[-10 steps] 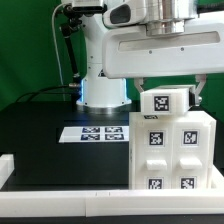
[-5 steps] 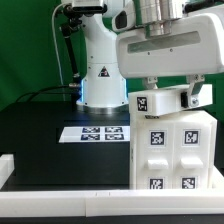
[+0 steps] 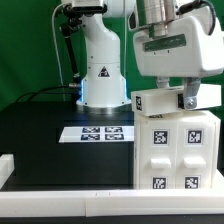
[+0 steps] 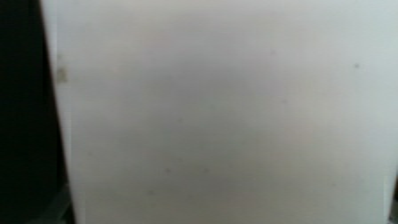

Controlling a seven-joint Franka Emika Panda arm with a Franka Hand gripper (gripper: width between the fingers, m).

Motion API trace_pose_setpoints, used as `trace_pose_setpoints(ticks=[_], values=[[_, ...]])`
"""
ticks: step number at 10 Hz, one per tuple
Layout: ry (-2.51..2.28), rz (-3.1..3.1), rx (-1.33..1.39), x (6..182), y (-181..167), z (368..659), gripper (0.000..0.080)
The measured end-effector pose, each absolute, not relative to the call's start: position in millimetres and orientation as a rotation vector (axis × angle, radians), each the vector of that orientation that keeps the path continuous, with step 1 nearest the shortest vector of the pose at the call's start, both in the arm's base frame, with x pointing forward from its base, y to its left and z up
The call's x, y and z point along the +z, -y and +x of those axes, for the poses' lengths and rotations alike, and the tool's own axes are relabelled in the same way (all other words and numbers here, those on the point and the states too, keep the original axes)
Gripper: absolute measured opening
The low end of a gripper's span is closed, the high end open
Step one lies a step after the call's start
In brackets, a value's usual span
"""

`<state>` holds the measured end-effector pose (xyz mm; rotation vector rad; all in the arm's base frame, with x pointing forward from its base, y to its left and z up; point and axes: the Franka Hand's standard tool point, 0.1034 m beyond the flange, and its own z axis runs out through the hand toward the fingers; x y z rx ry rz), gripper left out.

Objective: Assemble cabinet

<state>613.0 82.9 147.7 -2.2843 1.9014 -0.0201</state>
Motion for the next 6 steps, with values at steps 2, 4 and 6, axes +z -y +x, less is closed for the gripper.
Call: trace_pose_setpoints(ticks=[2,4,6], values=[[-2.087,-2.106,0.01,147.5,-82.0,613.1,0.0546],[-2.256,-1.91,0.049,147.3,-84.3,612.6,0.0546],[-2.382,-1.742,0.088,147.2,-86.1,612.1,0.0546]])
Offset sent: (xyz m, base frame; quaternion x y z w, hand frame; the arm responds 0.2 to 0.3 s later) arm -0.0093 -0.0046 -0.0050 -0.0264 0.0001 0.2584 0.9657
